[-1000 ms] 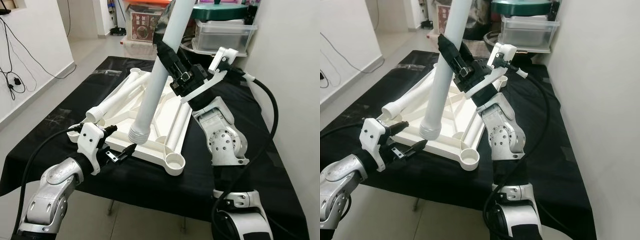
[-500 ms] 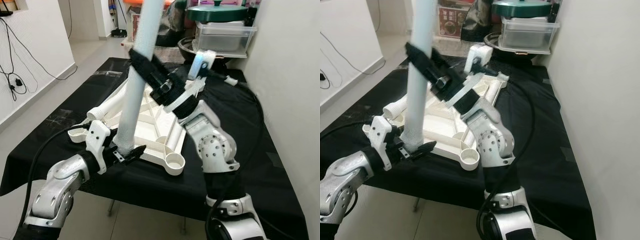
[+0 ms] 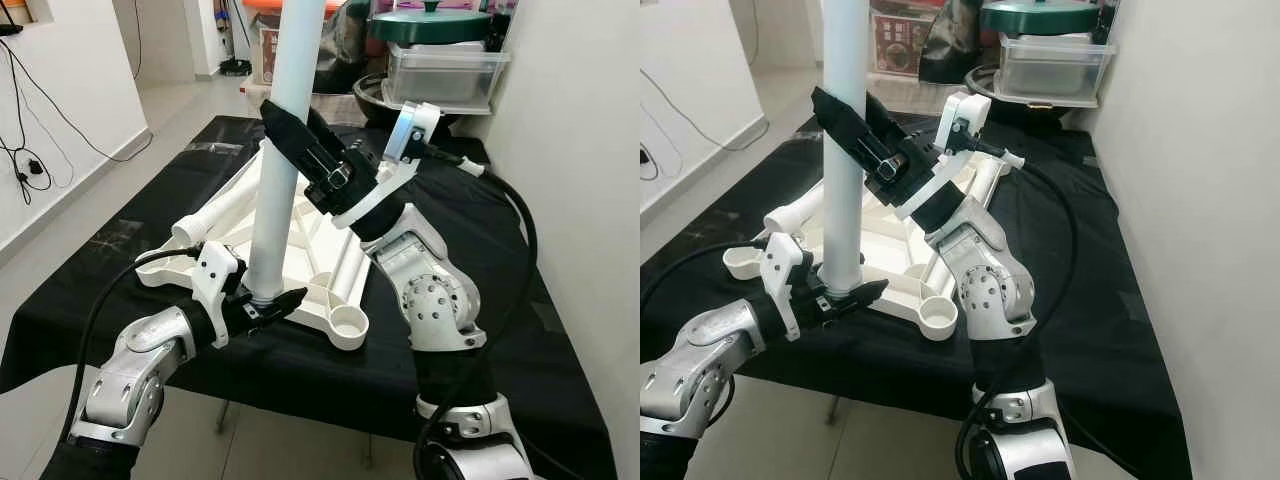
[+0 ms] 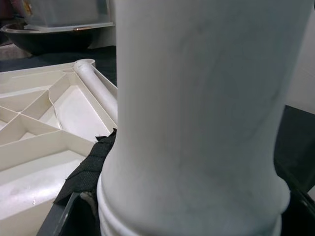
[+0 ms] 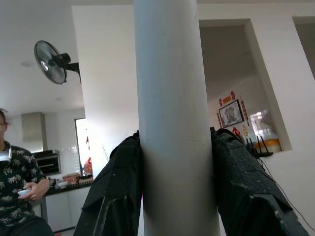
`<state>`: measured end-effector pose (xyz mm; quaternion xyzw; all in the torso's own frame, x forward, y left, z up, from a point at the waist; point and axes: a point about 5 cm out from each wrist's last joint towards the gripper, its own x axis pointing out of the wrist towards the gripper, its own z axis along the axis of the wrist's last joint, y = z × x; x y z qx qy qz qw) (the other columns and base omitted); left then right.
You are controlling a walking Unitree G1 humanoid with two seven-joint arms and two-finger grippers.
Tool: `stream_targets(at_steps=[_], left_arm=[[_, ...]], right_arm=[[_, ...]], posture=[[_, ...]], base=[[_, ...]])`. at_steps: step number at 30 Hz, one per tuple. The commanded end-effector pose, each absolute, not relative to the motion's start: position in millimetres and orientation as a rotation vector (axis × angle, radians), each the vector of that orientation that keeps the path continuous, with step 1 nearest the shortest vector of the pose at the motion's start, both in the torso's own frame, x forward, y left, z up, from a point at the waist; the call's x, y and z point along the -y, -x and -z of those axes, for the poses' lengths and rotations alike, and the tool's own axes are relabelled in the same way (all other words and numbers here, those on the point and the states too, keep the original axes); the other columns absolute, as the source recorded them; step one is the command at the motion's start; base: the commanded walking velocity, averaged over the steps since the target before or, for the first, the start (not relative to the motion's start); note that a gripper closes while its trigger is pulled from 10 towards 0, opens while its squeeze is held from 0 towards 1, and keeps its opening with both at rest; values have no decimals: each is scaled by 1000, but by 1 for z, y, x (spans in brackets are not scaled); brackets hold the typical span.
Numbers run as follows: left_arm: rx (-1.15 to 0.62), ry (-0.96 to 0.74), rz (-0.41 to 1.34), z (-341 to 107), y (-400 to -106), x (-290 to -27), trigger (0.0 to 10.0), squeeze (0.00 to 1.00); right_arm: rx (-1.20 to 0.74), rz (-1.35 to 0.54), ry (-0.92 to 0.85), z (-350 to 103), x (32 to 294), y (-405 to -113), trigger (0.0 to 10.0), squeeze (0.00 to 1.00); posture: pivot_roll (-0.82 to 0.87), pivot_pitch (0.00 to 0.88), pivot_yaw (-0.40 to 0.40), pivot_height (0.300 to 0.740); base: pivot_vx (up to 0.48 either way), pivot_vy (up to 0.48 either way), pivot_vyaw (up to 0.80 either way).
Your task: Building children table
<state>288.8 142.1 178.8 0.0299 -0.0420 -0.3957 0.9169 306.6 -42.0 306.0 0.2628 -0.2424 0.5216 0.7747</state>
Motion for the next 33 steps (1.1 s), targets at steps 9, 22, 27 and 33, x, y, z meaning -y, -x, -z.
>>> stream_targets(at_steps=[9,22,27,33], left_arm=[[52,-89,821,-171,-286,-140,10000,0],[13,-218,518,-162,-301,-164,10000,0],[-40,-363,338,-155,-306,-185,10000,0],[-63,-427,227,-151,-311,-190,10000,0]], right_arm=[[465,-1148,-547,-304,29,-305,10000,0],[244,-870,-479,-274,38,-329,10000,1000],[146,-789,-488,-255,40,-330,10000,0],[73,-705,-555,-242,35,-332,10000,0]], posture=[[92,0,-37,740],[79,0,-43,740],[87,0,-53,740],[89,0,-52,740]], base=[[0,0,0],[0,0,0],[0,0,0],[0,0,0]])
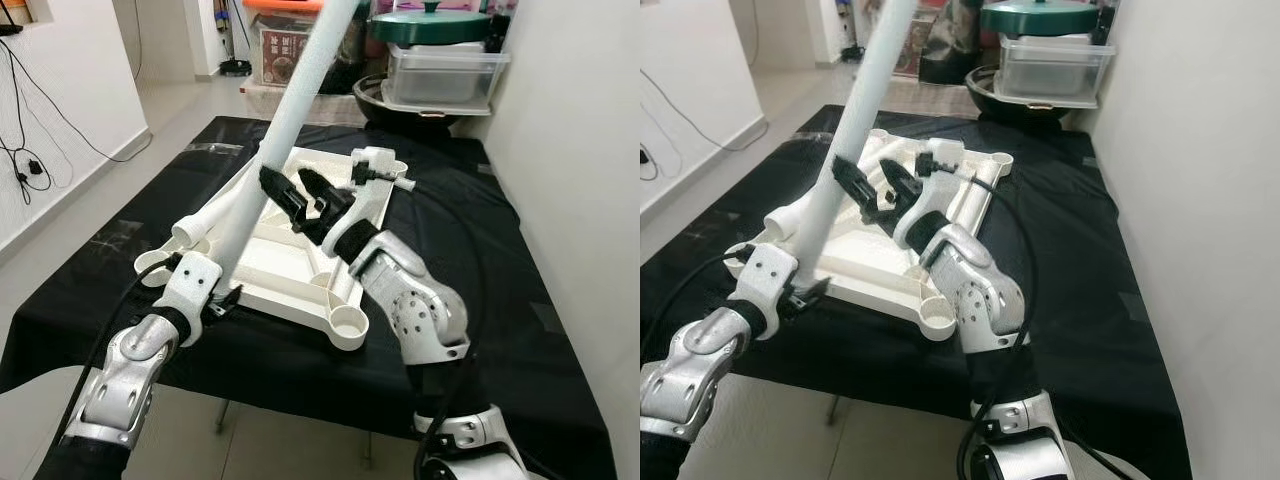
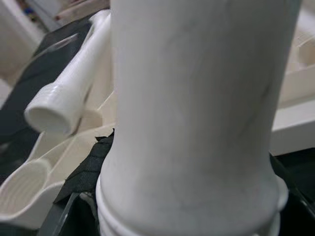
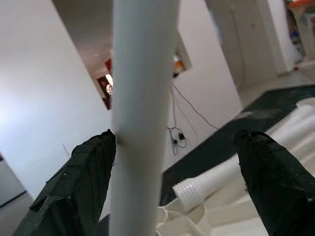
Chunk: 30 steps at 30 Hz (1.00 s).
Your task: Building children table
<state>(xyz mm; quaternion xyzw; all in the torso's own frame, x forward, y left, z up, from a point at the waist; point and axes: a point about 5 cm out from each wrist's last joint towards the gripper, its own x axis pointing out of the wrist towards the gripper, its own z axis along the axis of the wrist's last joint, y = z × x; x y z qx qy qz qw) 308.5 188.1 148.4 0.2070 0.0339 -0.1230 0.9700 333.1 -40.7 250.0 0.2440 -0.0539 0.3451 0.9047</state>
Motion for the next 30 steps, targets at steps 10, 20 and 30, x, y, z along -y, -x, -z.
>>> stream_targets(at_steps=[10,20,30], left_arm=[[-58,-730,272,-135,-316,-154,10000,0],[-29,-768,289,-136,-319,-144,10000,0],[16,-756,311,-140,-325,-116,10000,0]], right_arm=[[-115,-655,-780,-223,5,-321,10000,0],[-172,-645,-811,-216,-3,-318,10000,0],[-195,-330,-947,-202,20,-339,0,0]], posture=[[90,0,-48,740],[94,0,-45,740],[98,0,-45,740]], base=[[0,0,0],[0,0,0],[0,0,0]])
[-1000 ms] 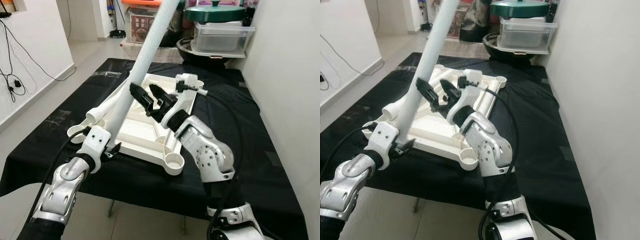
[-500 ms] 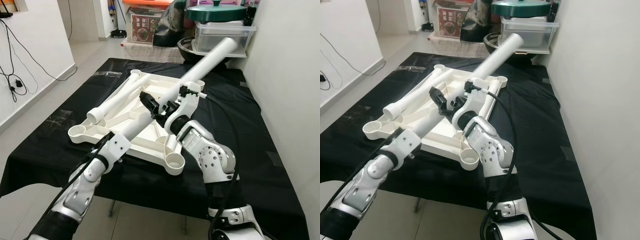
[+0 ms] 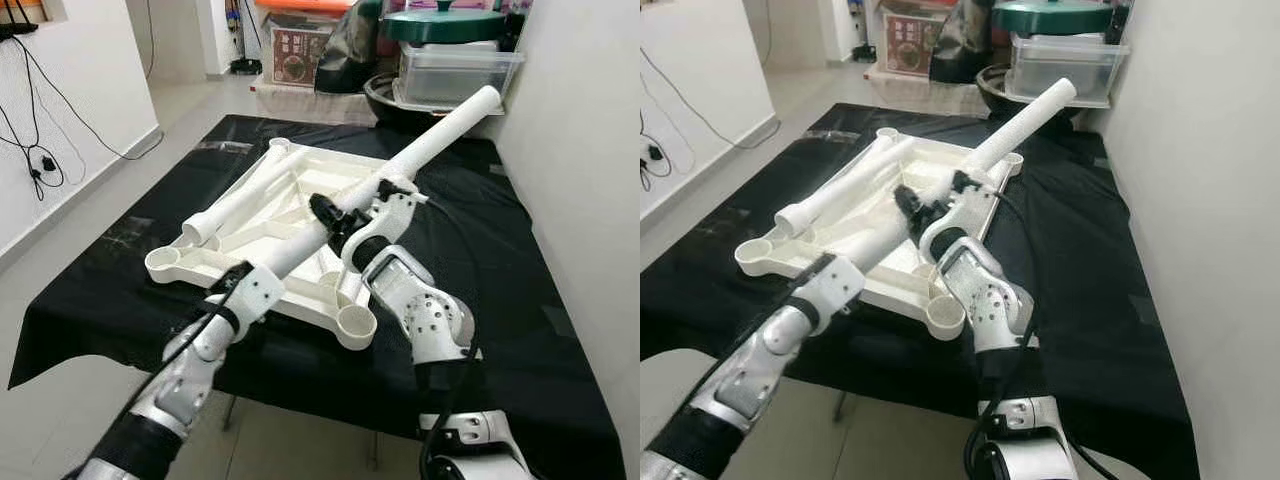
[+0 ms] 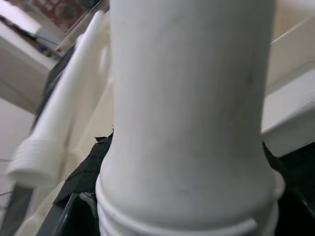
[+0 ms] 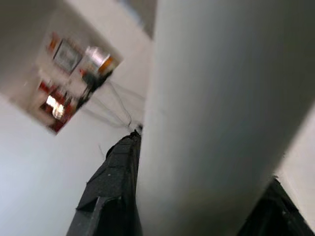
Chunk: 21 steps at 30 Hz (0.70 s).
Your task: Building children table
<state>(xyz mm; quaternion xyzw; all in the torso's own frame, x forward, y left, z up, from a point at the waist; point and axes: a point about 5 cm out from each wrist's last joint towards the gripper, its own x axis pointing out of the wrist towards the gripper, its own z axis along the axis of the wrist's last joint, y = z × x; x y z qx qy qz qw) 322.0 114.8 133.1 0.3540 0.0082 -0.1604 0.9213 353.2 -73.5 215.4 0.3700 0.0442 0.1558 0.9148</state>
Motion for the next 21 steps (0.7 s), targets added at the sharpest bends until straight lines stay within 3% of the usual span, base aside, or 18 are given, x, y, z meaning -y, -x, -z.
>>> stream_targets(at_steps=[1,10,20,21], left_arm=[[15,-753,322,-139,-324,-113,10000,0],[6,-758,342,-133,-324,-111,10000,0],[-25,-794,316,-126,-322,-128,10000,0],[-26,-797,315,-125,-322,-129,10000,0]], right_arm=[[-171,-276,-960,-203,28,-342,0,0],[-126,-223,-1019,-209,37,-344,0,0],[-131,-416,-980,-216,26,-337,0,0],[-122,-437,-980,-218,25,-336,10000,0]], posture=[[98,0,-45,740],[90,0,-38,740],[90,0,-44,740],[89,0,-45,740]], base=[[0,0,0],[0,0,0],[0,0,0],[0,0,0]])
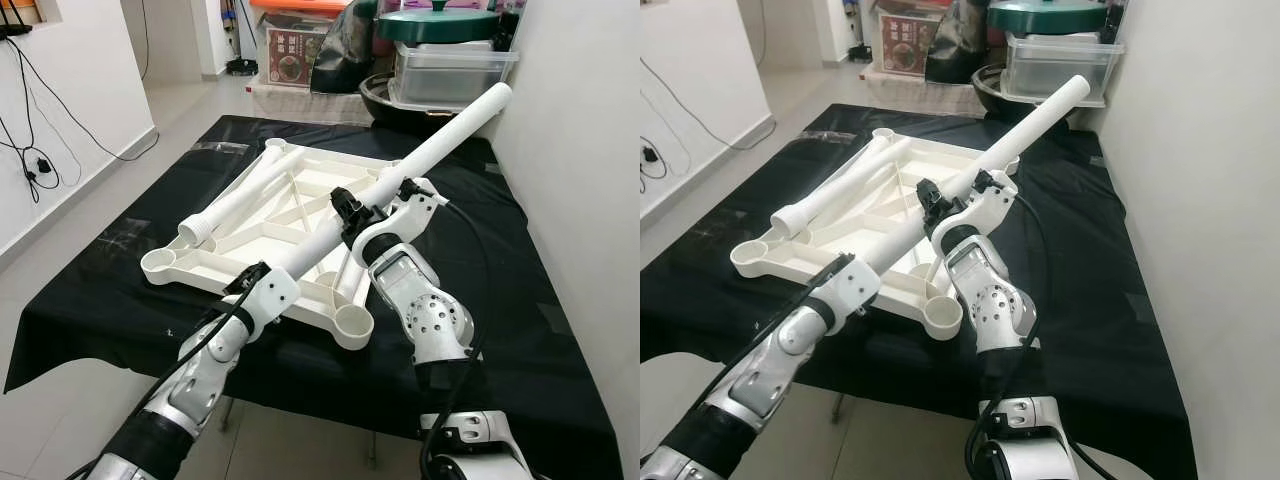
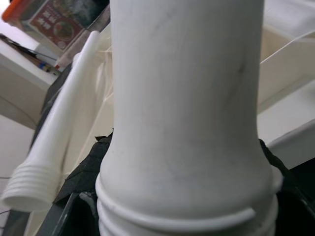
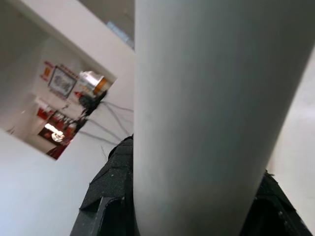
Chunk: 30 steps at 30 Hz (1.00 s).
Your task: Building children table
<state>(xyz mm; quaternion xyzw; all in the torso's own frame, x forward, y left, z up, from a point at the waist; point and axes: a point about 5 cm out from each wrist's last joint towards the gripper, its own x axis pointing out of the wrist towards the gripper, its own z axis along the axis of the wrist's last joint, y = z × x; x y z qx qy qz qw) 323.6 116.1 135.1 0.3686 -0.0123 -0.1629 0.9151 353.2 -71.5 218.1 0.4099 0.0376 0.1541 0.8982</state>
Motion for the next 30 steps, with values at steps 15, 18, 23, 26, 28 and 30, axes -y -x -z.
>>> stream_targets(at_steps=[15,18,23,26,28,30], left_arm=[[0,-792,337,-129,-324,-118,10000,0],[16,-799,355,-131,-325,-111,10000,0],[28,-815,375,-131,-326,-104,10000,0],[30,-816,381,-131,-325,-103,10000,0],[28,-816,383,-130,-324,-103,10000,0],[18,-817,384,-127,-322,-105,10000,0]], right_arm=[[-61,-428,-879,-227,18,-340,10000,0],[-61,-424,-874,-227,14,-341,10000,0],[-73,-419,-875,-225,10,-342,10000,0],[-77,-417,-879,-224,9,-342,10000,0],[-71,-411,-882,-224,9,-342,5882,0],[-52,-399,-905,-225,12,-342,0,0]], posture=[[96,0,-50,740],[102,0,-54,740],[104,0,-54,740],[102,0,-53,740],[102,0,-53,740],[101,0,-51,740]], base=[[0,0,0],[0,0,0],[0,0,0],[0,0,0],[0,0,0],[0,0,0]])
